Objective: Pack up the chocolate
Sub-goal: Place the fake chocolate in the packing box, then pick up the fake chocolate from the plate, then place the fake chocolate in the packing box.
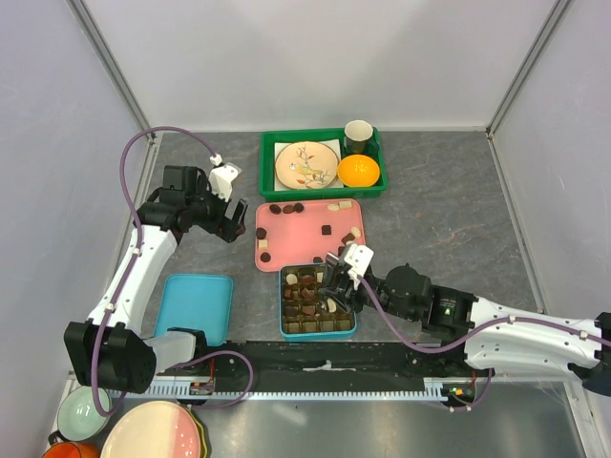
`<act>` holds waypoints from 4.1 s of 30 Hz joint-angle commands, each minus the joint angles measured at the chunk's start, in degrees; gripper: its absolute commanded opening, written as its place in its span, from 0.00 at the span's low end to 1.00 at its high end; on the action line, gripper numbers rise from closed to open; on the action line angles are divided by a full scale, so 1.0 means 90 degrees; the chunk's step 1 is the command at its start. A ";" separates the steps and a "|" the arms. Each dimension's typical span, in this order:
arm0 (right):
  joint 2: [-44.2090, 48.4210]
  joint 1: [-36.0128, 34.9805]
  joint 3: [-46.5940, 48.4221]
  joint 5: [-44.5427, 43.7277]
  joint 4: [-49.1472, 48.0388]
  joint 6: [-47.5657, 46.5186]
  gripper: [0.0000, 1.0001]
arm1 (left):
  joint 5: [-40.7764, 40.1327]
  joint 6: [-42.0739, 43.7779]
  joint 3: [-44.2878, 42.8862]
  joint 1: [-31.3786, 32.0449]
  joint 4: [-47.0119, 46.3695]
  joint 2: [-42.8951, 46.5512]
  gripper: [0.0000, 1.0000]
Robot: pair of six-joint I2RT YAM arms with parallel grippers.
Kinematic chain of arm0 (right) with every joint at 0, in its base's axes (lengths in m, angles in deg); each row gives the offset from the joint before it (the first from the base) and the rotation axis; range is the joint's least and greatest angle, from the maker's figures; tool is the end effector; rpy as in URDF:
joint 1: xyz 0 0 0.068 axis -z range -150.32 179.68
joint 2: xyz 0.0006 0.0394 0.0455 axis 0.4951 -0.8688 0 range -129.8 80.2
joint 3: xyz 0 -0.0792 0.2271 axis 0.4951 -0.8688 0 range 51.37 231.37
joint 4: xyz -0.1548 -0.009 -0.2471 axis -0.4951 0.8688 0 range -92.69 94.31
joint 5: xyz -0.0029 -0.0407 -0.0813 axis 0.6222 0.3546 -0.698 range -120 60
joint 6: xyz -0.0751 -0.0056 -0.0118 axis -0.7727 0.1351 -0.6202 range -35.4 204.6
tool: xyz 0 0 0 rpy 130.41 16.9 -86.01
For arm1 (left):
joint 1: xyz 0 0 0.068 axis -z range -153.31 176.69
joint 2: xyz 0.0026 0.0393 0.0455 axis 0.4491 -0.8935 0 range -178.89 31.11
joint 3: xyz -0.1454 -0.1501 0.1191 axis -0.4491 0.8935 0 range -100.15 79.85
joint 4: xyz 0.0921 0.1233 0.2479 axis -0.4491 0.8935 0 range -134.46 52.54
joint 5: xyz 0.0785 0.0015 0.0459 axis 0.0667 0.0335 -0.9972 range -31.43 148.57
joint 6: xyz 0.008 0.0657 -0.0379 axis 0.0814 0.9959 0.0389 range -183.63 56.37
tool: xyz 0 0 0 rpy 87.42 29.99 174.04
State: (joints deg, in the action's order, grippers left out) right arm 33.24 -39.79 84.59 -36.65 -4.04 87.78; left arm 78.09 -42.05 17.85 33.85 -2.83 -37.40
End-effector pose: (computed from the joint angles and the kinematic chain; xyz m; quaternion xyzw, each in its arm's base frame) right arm 0.1056 0.2607 0.2448 -0.3949 0.6713 0.3341 0.5308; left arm 0.3026 -0.0598 0.2556 0.2872 0.8766 -0.1128 0.3692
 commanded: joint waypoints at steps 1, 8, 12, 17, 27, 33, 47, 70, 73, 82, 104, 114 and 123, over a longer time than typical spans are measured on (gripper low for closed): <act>-0.0123 -0.0142 -0.0086 -0.0315 -0.0358 0.0193 0.48 | -0.0031 0.0014 -0.0045 -0.0004 -0.0123 0.0093 0.99; -0.0222 -0.0171 -0.0233 -0.0647 -0.0759 0.0213 0.56 | -0.0061 0.0043 -0.0113 -0.0004 -0.0055 0.0112 0.99; -0.0134 -0.0181 -0.0194 -0.0977 -0.0866 0.0077 0.54 | -0.0061 0.0053 -0.0143 -0.0004 -0.0045 0.0112 0.99; -0.0182 -0.0171 -0.0136 -0.1856 -0.1695 -0.0713 0.50 | 0.0017 0.0004 -0.0162 -0.0004 -0.0045 0.0132 0.99; -0.1900 0.1155 0.0450 -0.1674 -0.3277 -0.1037 0.49 | -0.0021 0.0014 -0.0250 -0.0004 0.0043 0.0220 0.99; -0.2857 0.1908 0.0684 -0.1185 -0.3883 -0.0891 0.52 | -0.0022 0.0034 -0.0250 -0.0004 0.0052 0.0229 0.99; -0.4176 0.2573 0.0714 -0.0930 -0.4801 -0.0373 0.57 | -0.0021 0.0063 -0.0279 -0.0004 0.0043 0.0220 0.99; -0.5017 0.2827 0.0773 -0.0774 -0.5202 -0.0178 0.53 | -0.0041 0.0082 -0.0211 -0.0014 0.0062 0.0269 0.99; -0.5046 0.2827 0.0773 -0.0716 -0.5368 -0.0207 0.51 | -0.0031 0.0082 -0.0172 -0.0014 0.0072 0.0268 0.99; -0.5085 0.2827 0.0734 -0.0667 -0.5592 -0.0285 0.41 | -0.0061 0.0102 -0.0094 -0.0014 0.0072 0.0298 0.99; -0.0887 0.2749 -0.0047 0.1442 -0.1825 -0.0373 0.31 | 0.0057 0.0063 -0.0064 -0.0014 0.0082 0.0259 0.99; 0.0421 0.2319 -0.0067 0.1765 0.0119 0.0388 0.30 | -0.0070 0.0082 -0.0016 -0.0014 0.0072 0.0268 0.99; 0.1008 0.1675 -0.0321 0.1287 0.0657 0.1082 0.32 | -0.0041 0.0063 -0.0045 -0.0014 0.0072 0.0259 0.99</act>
State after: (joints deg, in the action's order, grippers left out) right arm 40.47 -22.68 82.77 -22.64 0.33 93.59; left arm 78.05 -42.03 17.59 33.85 -2.48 -35.32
